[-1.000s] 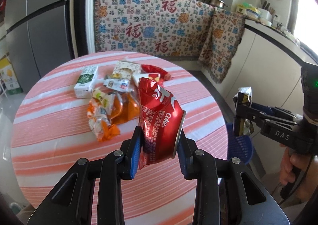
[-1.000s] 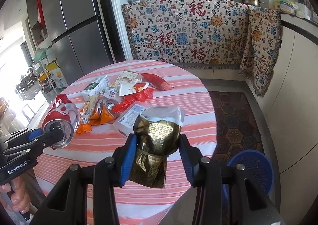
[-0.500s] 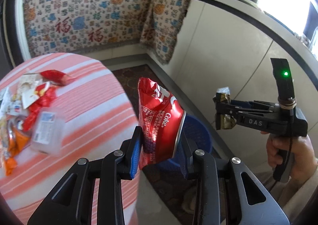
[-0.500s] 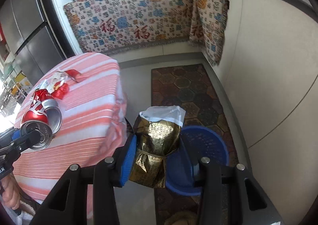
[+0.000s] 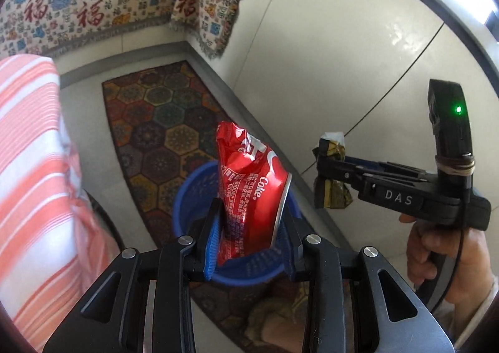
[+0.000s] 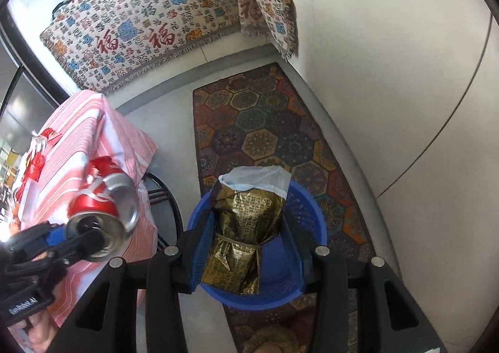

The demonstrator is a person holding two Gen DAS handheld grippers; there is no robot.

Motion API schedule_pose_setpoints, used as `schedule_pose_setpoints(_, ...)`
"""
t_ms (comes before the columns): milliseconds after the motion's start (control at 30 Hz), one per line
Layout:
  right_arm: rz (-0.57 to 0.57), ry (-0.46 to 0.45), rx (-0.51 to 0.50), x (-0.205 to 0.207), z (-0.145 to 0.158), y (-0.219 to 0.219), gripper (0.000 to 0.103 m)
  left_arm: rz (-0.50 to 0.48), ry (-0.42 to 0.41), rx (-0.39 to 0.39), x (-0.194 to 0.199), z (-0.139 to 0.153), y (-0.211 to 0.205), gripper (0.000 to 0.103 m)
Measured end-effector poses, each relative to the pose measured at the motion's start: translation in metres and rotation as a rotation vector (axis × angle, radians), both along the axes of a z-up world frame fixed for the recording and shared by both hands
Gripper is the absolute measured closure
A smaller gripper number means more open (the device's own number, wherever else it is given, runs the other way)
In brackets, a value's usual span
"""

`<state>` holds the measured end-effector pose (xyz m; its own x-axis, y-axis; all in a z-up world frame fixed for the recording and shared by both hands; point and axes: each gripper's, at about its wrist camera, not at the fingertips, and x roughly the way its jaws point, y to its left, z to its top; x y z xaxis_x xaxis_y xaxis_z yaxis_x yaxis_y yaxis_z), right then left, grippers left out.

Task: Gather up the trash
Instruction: 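Open both tools to drop the can and wrapper into the wastebasket, then move both tools back over the table toward the remaining trash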

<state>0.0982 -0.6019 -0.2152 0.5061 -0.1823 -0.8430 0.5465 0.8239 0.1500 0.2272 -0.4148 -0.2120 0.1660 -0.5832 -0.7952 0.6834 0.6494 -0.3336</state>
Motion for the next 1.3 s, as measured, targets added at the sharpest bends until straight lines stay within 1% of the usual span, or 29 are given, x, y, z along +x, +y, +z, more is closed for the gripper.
schedule_pose_setpoints(167,-0.026,0.009,0.028,-0.005,-0.011,-0.019,0.059,-0.027,0.013,-0.002,-0.001,-0.009,-0.016,0.07)
schedule_pose_setpoints(300,-0.06,0.011,0.039,-0.006,-0.018,-0.029,0.056,-0.037,-0.011,0.006,0.0,-0.019,-0.028,0.067)
schedule_pose_setpoints(333,-0.073,0.008,0.046,-0.006,-0.02,-0.032,0.05,-0.036,-0.02,0.003,0.0,-0.02,-0.032,0.065)
schedule_pose_setpoints(367,-0.084,0.005,0.06,-0.007,-0.022,-0.035,0.043,-0.042,-0.019,-0.006,0.0,-0.022,-0.034,0.056)
schedule_pose_setpoints(400,-0.095,0.0,0.071,-0.007,-0.023,-0.038,0.043,-0.043,-0.02,-0.014,0.001,-0.024,-0.036,0.048)
schedule_pose_setpoints(433,-0.103,-0.006,0.078,-0.008,-0.023,-0.039,0.043,-0.041,-0.022,-0.023,0.002,-0.024,-0.04,0.046)
schedule_pose_setpoints(467,-0.107,-0.012,0.083,-0.008,-0.023,-0.041,0.043,-0.043,-0.02,-0.03,0.004,-0.026,-0.043,0.044)
schedule_pose_setpoints(567,-0.127,-0.036,0.08,-0.013,-0.017,-0.045,0.043,-0.038,-0.007,-0.044,0.008,-0.023,-0.047,0.043)
schedule_pose_setpoints(700,-0.159,-0.085,0.036,-0.02,-0.001,-0.044,0.043,-0.004,-0.017,-0.064,0.007,-0.006,-0.03,0.043)
schedule_pose_setpoints(733,-0.159,-0.103,0.016,-0.021,0.005,-0.041,0.043,0.006,-0.021,-0.071,0.004,0.001,-0.021,0.042)
schedule_pose_setpoints(800,-0.153,-0.124,-0.019,-0.019,0.015,-0.036,0.043,0.025,-0.04,-0.068,-0.003,0.013,-0.001,0.037)
schedule_pose_setpoints(867,-0.134,-0.139,-0.069,-0.014,0.025,-0.026,0.043,0.044,-0.07,-0.052,-0.015,0.026,0.027,0.037)
schedule_pose_setpoints(967,-0.093,-0.156,-0.148,-0.003,0.041,-0.005,0.043,0.073,-0.089,-0.028,-0.029,0.037,0.072,0.036)
schedule_pose_setpoints(1033,-0.046,-0.171,-0.194,0.009,0.051,0.016,0.043,0.108,-0.113,0.0,-0.039,0.039,0.111,0.035)
schedule_pose_setpoints(1100,0.006,-0.19,-0.217,0.02,0.059,0.039,0.043,0.15,-0.132,0.036,-0.045,0.039,0.146,0.035)
schedule_pose_setpoints(1200,0.098,-0.218,-0.227,0.035,0.065,0.082,0.043,0.252,-0.161,0.09,-0.048,0.035,0.21,0.035)
schedule_pose_setpoints(1300,0.208,-0.242,-0.238,0.052,0.068,0.137,0.043,0.36,-0.183,0.14,-0.044,0.029,0.266,0.035)
